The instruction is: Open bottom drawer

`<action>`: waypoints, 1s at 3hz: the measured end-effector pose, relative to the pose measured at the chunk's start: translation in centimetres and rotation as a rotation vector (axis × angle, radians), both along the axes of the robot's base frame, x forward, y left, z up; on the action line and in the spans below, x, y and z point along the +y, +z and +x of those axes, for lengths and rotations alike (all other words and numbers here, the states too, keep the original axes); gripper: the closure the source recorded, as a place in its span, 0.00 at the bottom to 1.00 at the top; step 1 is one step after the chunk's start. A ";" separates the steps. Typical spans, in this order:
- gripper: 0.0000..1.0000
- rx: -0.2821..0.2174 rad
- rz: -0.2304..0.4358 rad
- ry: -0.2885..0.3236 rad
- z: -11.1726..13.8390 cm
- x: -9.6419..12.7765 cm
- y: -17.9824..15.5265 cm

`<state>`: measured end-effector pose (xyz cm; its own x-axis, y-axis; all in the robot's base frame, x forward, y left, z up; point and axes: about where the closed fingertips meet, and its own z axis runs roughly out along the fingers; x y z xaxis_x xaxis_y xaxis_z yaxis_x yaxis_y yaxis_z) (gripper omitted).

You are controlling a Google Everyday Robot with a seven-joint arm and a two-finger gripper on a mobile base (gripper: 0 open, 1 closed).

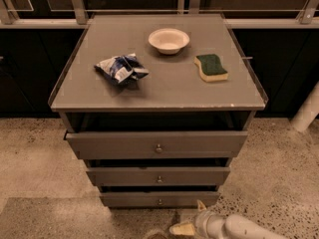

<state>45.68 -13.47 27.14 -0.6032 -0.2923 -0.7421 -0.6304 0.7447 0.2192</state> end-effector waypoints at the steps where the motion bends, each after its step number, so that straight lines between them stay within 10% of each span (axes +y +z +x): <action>1: 0.00 0.021 0.014 -0.034 -0.5 1.4 -7.3; 2: 0.00 0.074 0.056 -0.055 -3.2 3.4 -10.9; 3: 0.00 0.008 0.011 -0.040 0.0 3.1 -7.8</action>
Offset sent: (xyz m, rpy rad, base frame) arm -0.0068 0.0061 -0.0421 -0.0219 -0.0139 -0.0068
